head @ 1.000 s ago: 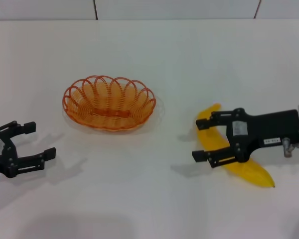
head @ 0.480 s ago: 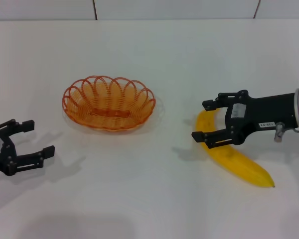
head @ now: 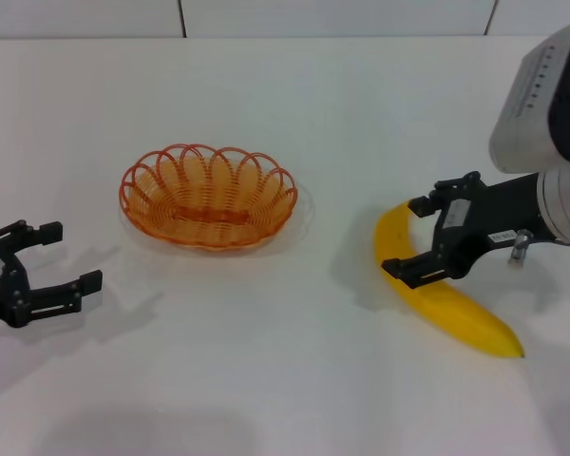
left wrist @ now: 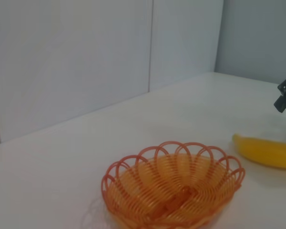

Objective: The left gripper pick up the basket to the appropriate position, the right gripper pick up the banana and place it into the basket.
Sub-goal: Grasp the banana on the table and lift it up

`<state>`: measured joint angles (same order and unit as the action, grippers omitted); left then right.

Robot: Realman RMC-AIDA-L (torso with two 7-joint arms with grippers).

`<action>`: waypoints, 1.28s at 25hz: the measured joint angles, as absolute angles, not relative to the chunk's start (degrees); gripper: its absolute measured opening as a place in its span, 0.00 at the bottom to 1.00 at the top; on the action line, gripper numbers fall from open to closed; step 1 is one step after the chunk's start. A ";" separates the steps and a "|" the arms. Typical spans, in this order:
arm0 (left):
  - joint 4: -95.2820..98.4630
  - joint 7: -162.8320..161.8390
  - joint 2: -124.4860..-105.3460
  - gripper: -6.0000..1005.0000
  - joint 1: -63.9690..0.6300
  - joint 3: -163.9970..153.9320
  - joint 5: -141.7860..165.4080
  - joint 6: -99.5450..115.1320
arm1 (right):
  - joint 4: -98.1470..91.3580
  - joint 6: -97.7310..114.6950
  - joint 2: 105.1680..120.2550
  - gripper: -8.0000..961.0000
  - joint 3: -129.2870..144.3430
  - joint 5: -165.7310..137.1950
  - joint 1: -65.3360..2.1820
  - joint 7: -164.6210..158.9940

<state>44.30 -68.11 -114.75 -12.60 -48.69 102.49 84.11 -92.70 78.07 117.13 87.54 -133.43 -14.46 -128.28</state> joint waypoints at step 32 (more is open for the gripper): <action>44.30 -68.12 -114.96 0.90 -14.15 -48.69 103.62 84.11 | -77.33 79.17 116.98 0.91 94.92 -143.31 -25.87 -136.49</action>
